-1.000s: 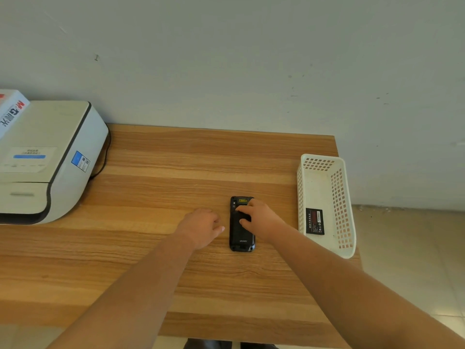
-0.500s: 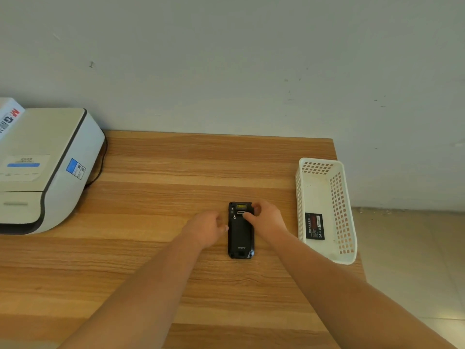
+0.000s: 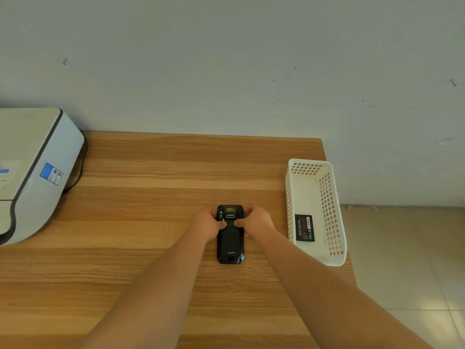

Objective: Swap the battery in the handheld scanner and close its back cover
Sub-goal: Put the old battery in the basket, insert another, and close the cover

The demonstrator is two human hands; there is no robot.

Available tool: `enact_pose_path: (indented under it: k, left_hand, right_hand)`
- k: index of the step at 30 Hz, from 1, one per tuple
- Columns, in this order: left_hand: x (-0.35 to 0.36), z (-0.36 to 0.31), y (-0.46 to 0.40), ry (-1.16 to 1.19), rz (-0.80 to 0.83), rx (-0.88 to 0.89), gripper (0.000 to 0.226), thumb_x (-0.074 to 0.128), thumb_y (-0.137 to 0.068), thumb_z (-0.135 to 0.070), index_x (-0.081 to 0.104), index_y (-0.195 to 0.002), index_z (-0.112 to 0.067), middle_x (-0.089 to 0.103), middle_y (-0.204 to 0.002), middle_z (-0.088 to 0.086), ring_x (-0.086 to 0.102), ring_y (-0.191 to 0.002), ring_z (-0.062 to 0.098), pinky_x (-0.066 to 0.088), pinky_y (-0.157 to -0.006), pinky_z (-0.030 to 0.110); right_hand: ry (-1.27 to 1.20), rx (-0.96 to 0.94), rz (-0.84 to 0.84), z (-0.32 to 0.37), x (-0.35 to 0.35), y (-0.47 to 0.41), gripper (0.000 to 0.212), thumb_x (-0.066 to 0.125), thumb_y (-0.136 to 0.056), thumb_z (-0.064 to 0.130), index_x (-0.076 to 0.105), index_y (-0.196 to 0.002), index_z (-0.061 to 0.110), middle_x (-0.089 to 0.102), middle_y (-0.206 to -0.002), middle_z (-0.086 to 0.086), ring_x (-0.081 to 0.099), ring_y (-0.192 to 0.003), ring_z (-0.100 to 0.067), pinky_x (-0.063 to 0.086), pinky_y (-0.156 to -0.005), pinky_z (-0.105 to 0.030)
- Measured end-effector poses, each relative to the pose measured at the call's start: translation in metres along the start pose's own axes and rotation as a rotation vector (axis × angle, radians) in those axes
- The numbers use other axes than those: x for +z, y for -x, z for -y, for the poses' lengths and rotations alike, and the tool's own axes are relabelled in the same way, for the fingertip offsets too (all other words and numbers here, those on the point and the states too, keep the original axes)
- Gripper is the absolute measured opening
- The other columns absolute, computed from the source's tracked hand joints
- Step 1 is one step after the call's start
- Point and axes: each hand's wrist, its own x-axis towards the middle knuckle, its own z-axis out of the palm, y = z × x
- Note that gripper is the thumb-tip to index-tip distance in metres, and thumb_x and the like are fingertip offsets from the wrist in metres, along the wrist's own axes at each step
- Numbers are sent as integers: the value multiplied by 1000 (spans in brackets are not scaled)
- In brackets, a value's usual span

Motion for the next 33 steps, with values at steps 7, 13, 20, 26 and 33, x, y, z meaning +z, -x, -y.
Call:
enact_pose_path:
  k: [7, 13, 20, 26, 33]
  left_hand:
    - [3, -2, -1, -125, -21, 59, 24, 67, -89, -26, 63, -112, -20, 66, -98, 0, 61, -88, 18, 49, -78, 34]
    - [1, 6, 3, -25, 41, 112, 35, 65, -91, -26, 58, -125, -19, 66, -117, 2, 61, -106, 21, 47, -87, 33]
    - [11, 15, 6, 33, -23, 98, 33, 65, -90, -19, 58, -123, -15, 66, -110, 4, 61, -102, 21, 49, -93, 38]
    - [9, 14, 12, 22, 3, 142, 38, 64, -91, -19, 55, -128, -14, 65, -116, 6, 60, -106, 22, 47, -88, 32]
    - [13, 23, 13, 14, -4, 163, 42, 71, -84, -10, 57, -123, -16, 63, -105, 0, 59, -94, 17, 46, -83, 29]
  right_hand:
    - [188, -120, -78, -3, 10, 9, 35, 64, -92, 20, 48, -123, 15, 59, -116, -8, 60, -93, -21, 51, -71, -33]
    - [92, -108, -3, -8, 0, 11, 47, 71, -87, 24, 50, -129, 18, 62, -111, -2, 61, -90, -16, 56, -75, -33]
    - [95, -132, -12, -9, 2, 14, 52, 71, -86, 18, 48, -133, 18, 63, -117, -6, 59, -92, -15, 48, -70, -26]
    - [86, -158, 30, -18, -1, 24, 64, 74, -84, 21, 43, -140, 19, 60, -111, 0, 61, -101, -17, 52, -84, -31]
    - [104, -181, 43, -27, 5, 31, 71, 75, -81, 12, 41, -143, 19, 60, -125, -4, 59, -111, -18, 50, -90, -31]
